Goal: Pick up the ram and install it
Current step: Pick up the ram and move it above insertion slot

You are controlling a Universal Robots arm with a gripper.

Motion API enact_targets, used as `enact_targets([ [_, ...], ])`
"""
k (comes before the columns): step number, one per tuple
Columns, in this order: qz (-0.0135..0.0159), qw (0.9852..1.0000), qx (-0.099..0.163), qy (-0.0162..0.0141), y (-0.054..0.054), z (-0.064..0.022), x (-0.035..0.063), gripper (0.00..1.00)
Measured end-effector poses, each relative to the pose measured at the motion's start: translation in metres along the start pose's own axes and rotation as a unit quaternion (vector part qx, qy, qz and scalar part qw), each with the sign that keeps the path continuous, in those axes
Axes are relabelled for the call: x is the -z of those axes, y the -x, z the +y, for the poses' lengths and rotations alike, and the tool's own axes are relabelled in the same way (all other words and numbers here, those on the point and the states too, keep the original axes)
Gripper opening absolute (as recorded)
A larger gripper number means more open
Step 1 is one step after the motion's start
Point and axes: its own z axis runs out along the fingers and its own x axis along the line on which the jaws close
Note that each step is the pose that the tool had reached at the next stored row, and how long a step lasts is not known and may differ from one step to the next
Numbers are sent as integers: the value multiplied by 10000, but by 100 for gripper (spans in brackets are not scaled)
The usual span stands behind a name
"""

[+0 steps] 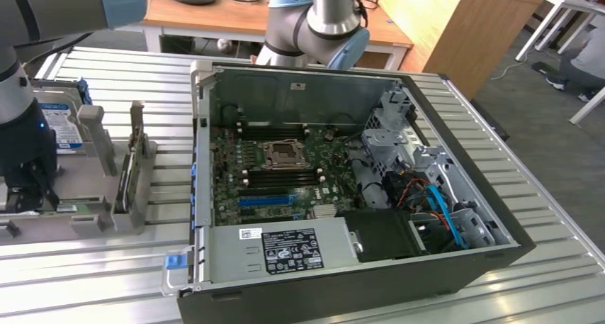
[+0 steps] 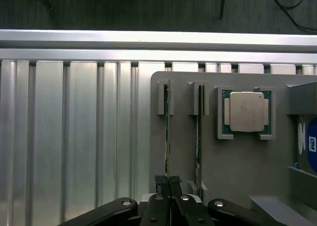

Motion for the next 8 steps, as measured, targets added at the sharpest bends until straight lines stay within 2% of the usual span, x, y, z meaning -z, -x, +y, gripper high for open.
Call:
enact_targets([
  [8, 0, 10000, 0, 0, 4, 8, 179, 11],
])
